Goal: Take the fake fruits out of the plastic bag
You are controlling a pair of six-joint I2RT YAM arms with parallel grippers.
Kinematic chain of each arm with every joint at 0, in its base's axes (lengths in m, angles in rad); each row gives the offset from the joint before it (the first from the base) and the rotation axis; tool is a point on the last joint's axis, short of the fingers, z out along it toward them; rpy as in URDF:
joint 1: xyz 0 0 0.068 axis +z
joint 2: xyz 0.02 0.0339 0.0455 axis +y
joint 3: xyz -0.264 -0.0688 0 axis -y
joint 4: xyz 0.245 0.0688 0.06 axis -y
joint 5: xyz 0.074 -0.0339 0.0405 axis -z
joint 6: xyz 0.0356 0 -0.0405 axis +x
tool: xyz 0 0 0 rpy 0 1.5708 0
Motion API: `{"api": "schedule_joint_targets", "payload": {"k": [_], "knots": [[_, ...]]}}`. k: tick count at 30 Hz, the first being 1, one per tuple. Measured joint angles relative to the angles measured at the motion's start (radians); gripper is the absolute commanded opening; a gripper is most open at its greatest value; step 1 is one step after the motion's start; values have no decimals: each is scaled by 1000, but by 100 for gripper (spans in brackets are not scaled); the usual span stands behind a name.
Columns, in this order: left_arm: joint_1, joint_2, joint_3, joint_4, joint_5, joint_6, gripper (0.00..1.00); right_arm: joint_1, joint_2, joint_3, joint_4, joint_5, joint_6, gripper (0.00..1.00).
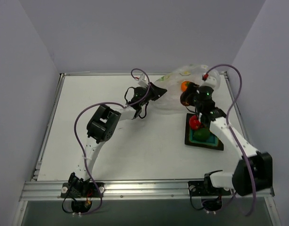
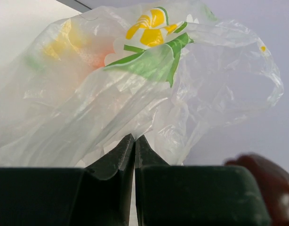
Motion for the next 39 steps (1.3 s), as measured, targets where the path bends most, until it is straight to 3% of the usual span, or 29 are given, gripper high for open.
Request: {"api": "schedule_joint_targets", "payload": {"k": [7, 12, 17, 24, 34, 38, 39], "knots": [[-8, 0, 0, -1, 0, 0, 2, -1, -534, -182, -378, 251, 167, 29], [-23, 0, 0, -2, -1, 1, 2, -1, -743, -277, -571, 390, 357, 29], [-35, 0, 0, -2, 0, 1, 2, -2, -688, -376, -620, 495, 511, 28], [-35, 0, 0, -2, -1, -1, 2, -17, -615, -410, -650, 604, 591, 29], [-34, 0, 0, 0, -1, -8, 2, -122, -436, -410, -576, 549, 592, 31], [-34, 0, 0, 0, -1, -8, 2, -127, -438, -417, -534, 518, 592, 42], [-34, 0, 0, 0, -1, -8, 3, -127, -441, -420, -528, 514, 588, 51]]}}
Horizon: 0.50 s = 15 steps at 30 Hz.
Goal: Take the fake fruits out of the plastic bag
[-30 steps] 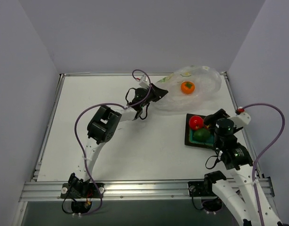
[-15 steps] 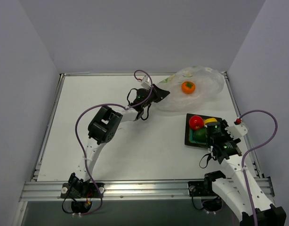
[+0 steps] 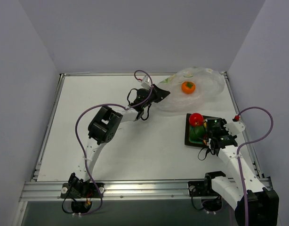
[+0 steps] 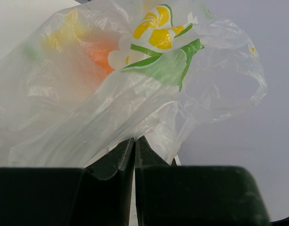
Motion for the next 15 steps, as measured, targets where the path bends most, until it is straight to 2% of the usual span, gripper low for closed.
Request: {"api": "schedule_joint_targets", "payload": {"k": [2, 8, 10, 15], "knots": [[0, 0, 0, 0, 0, 0, 2, -3, -4, -7, 15, -13, 3, 62], [0, 0, 0, 0, 0, 0, 2, -18, -6, -26, 27, -47, -24, 64], [0, 0, 0, 0, 0, 0, 3, -18, -34, -26, 27, -52, -45, 61], [0, 0, 0, 1, 0, 0, 2, -17, -132, 70, 82, -140, -225, 43]]}}
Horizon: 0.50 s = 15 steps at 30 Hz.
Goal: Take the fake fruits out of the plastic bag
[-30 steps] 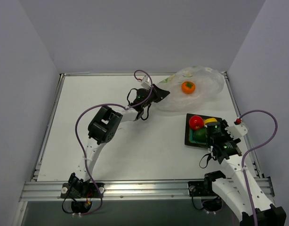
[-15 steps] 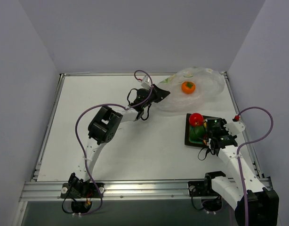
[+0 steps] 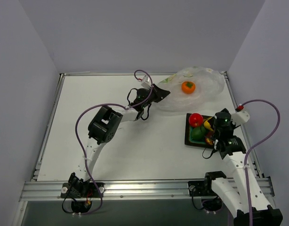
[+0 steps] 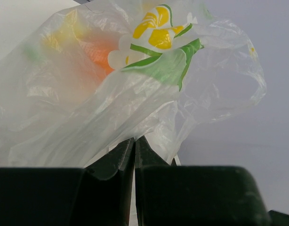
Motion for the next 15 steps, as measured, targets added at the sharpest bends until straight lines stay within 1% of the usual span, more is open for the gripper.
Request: {"api": "schedule_joint_targets", "payload": {"k": [1, 2, 5, 7, 10, 12, 15], "knots": [[0, 0, 0, 1, 0, 0, 2, 3, 10, 37, 27, -35, -40, 40], [0, 0, 0, 2, 0, 0, 2, 11, 31, 74, 62, -65, -84, 34], [0, 0, -3, 6, 0, 1, 2, 81, 171, 191, 161, -145, -211, 33], [0, 0, -5, 6, 1, 1, 2, 155, 322, 289, 204, -179, -313, 33], [0, -2, -18, 14, 1, 1, 2, 212, 562, 421, 254, -232, -435, 35], [0, -2, -22, 14, 3, 0, 2, 220, 703, 492, 276, -259, -505, 39], [0, -2, -24, 24, 7, -1, 2, 207, 872, 585, 283, -282, -582, 46]]}}
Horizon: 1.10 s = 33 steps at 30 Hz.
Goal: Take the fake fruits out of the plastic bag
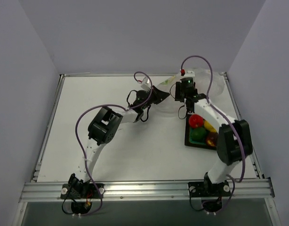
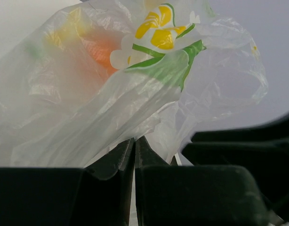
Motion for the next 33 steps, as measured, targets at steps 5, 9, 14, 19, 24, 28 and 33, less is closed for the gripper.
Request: {"api": "schedule_joint_targets", "payload": {"k": [5, 9, 14, 19, 24, 28, 33], "knots": [[-1, 0, -2, 12, 2, -4, 2, -59, 209, 156, 22, -19, -63, 56], [-1, -2, -3, 14, 6, -7, 2, -98, 332, 266, 39, -10, -109, 60], [-1, -8, -4, 16, 9, -8, 2, -112, 445, 372, 43, 0, -184, 63], [-1, -10, -5, 16, 9, -8, 2, -124, 521, 451, 35, 0, -245, 69], [-1, -10, -6, 16, 8, -8, 2, -124, 606, 531, 32, 36, -312, 72], [-1, -11, -7, 16, 8, -7, 2, -122, 664, 571, 40, 79, -349, 58], [1, -11, -9, 16, 9, -7, 2, -107, 679, 589, 45, 130, -366, 17]]}}
